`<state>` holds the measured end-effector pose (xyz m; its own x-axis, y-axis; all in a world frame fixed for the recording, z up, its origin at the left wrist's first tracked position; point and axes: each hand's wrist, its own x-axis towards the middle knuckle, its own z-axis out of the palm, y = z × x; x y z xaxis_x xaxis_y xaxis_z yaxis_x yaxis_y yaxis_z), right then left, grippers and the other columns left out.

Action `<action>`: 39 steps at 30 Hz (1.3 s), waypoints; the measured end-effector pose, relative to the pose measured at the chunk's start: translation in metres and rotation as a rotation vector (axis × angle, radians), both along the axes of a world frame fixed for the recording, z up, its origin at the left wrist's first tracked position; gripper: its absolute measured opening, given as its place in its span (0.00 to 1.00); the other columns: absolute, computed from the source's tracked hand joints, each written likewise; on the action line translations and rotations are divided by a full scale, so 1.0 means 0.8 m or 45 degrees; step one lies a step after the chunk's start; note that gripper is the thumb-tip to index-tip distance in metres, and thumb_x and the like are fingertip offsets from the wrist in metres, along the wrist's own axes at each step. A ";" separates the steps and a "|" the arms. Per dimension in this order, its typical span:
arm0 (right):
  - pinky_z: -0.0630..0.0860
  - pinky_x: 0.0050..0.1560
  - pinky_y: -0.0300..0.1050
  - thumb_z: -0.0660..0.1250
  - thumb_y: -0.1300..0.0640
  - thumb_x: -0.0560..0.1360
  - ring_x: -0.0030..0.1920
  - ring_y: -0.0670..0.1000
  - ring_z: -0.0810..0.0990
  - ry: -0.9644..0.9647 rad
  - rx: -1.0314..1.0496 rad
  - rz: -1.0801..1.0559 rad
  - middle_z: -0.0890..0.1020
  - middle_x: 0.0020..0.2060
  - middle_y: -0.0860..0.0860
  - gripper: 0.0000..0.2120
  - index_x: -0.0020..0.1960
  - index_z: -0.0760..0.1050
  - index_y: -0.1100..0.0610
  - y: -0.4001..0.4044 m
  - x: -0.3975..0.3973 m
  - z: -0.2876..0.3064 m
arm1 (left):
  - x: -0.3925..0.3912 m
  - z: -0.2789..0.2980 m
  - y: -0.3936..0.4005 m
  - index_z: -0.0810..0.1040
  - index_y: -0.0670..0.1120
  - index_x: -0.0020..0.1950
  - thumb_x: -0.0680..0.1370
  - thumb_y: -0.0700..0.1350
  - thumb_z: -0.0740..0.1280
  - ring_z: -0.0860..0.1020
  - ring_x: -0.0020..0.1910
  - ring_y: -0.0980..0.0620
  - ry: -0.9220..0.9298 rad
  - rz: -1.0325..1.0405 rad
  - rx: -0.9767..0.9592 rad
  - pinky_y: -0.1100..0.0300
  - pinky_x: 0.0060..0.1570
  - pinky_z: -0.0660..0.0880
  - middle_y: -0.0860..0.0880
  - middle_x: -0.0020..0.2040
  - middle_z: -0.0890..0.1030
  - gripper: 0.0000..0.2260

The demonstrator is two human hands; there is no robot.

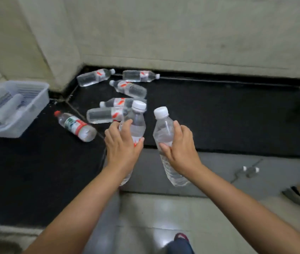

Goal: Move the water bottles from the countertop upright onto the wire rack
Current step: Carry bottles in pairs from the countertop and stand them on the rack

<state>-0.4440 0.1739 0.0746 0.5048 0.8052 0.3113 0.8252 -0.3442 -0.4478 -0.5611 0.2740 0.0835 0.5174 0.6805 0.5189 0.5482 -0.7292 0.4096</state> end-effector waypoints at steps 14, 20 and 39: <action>0.76 0.43 0.62 0.58 0.50 0.69 0.42 0.71 0.78 -0.389 0.218 -0.940 0.76 0.45 0.73 0.31 0.59 0.66 0.76 -0.446 0.301 0.071 | 0.418 0.052 -0.371 0.62 0.45 0.56 0.61 0.37 0.77 0.74 0.41 0.28 -0.298 -0.885 -0.028 0.38 0.46 0.73 0.25 0.47 0.73 0.32; 0.74 0.48 0.64 0.60 0.50 0.69 0.45 0.74 0.76 -0.504 0.253 -1.169 0.74 0.48 0.74 0.31 0.60 0.66 0.77 -0.596 0.435 0.119 | 0.571 0.096 -0.524 0.61 0.44 0.57 0.61 0.37 0.77 0.73 0.41 0.27 -0.480 -1.084 -0.045 0.38 0.47 0.72 0.24 0.46 0.72 0.32; 0.56 0.57 0.46 0.63 0.55 0.75 0.59 0.64 0.65 -0.623 0.437 -1.123 0.67 0.59 0.68 0.31 0.69 0.55 0.69 -0.709 0.972 0.233 | 1.101 0.203 -0.633 0.57 0.51 0.56 0.68 0.40 0.73 0.69 0.50 0.27 -0.649 -1.106 0.047 0.39 0.53 0.66 0.24 0.53 0.69 0.28</action>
<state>0.3336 -0.3934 0.2613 0.6253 0.0463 0.7790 0.4621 -0.8264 -0.3218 0.3197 -0.2324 0.2457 0.5373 0.1525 0.8295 -0.4131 -0.8099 0.4165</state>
